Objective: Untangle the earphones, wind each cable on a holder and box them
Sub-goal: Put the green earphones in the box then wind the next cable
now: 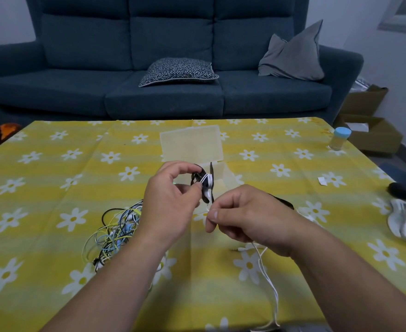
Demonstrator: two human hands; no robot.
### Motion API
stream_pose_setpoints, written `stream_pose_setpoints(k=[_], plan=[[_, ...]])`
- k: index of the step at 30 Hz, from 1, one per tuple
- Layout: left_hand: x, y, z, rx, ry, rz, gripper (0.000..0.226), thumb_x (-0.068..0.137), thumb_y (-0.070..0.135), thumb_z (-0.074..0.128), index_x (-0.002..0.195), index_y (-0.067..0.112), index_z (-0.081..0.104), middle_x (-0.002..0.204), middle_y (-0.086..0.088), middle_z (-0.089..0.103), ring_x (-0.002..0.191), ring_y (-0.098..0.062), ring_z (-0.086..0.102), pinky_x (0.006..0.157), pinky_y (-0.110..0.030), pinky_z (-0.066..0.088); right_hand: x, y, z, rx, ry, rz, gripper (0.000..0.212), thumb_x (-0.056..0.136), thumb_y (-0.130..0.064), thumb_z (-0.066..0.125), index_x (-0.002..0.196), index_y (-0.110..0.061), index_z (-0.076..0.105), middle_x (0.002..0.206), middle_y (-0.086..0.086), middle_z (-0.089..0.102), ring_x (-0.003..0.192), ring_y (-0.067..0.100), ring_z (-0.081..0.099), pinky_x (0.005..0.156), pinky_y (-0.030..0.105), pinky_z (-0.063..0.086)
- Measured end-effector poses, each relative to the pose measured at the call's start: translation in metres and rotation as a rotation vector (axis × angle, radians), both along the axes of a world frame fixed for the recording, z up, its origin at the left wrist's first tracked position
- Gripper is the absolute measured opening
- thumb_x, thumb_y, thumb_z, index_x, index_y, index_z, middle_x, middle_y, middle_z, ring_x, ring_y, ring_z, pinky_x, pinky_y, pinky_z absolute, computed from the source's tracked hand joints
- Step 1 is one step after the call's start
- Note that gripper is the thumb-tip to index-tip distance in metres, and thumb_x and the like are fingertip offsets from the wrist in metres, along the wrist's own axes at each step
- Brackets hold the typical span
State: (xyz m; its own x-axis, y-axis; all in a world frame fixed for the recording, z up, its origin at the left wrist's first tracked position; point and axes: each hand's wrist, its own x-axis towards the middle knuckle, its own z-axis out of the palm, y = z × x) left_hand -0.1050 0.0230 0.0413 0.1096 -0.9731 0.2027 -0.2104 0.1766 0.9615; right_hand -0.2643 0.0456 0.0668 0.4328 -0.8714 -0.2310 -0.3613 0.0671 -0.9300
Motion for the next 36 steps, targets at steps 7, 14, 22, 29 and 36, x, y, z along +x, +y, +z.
stream_pose_setpoints(k=[7, 14, 22, 29, 36], plan=[[0.0, -0.001, -0.004, -0.087, -0.107, -0.049, 0.024, 0.086, 0.003, 0.065, 0.098, 0.023, 0.068, 0.101, 0.02, 0.057, 0.076, -0.019, 0.065, 0.071, -0.05, 0.056, -0.005, -0.003, 0.003, -0.055, -0.012, -0.066, 0.025, 0.094, -0.012, 0.058, 0.076, -0.001, 0.071, 0.048, 0.002, 0.044, 0.045, 0.012, 0.032, 0.046, 0.021, 0.027], [0.001, -0.002, -0.003, 0.002, 0.004, -0.114, 0.021, 0.092, 0.002, 0.061, 0.1, 0.02, 0.067, 0.106, -0.01, 0.065, 0.067, -0.02, 0.065, 0.059, -0.024, 0.054, -0.011, -0.01, 0.004, -0.062, -0.059, -0.326, 0.027, 0.089, -0.008, 0.053, 0.067, -0.004, 0.068, 0.049, 0.005, 0.037, 0.046, 0.016, 0.025, 0.044, 0.024, 0.02], [-0.004, 0.003, -0.004, -0.041, -0.014, -0.205, 0.027, 0.089, -0.002, 0.063, 0.098, 0.023, 0.069, 0.106, 0.007, 0.061, 0.078, -0.029, 0.063, 0.066, -0.044, 0.057, -0.009, -0.009, 0.006, -0.099, -0.127, -0.282, 0.027, 0.091, -0.007, 0.054, 0.069, 0.0, 0.067, 0.051, 0.008, 0.036, 0.046, 0.015, 0.025, 0.047, 0.027, 0.018], [-0.006, 0.009, -0.001, 0.014, 0.049, -0.357, 0.03, 0.089, -0.008, 0.06, 0.101, 0.017, 0.071, 0.11, 0.004, 0.064, 0.075, -0.022, 0.061, 0.062, -0.031, 0.054, -0.026, -0.016, 0.002, -0.172, -0.138, -0.436, 0.022, 0.085, -0.014, 0.073, 0.067, -0.003, 0.065, 0.048, 0.007, 0.038, 0.043, 0.016, 0.027, 0.044, 0.023, 0.022], [-0.004, 0.015, 0.004, 0.126, 0.22, -0.512, 0.027, 0.091, -0.011, 0.056, 0.105, 0.008, 0.069, 0.099, 0.003, 0.07, 0.07, -0.018, 0.059, 0.067, -0.029, 0.054, -0.036, -0.022, -0.002, -0.124, -0.161, -0.506, 0.027, 0.083, -0.019, 0.078, 0.067, -0.009, 0.059, 0.053, 0.007, 0.034, 0.048, 0.017, 0.023, 0.047, 0.029, 0.018]])
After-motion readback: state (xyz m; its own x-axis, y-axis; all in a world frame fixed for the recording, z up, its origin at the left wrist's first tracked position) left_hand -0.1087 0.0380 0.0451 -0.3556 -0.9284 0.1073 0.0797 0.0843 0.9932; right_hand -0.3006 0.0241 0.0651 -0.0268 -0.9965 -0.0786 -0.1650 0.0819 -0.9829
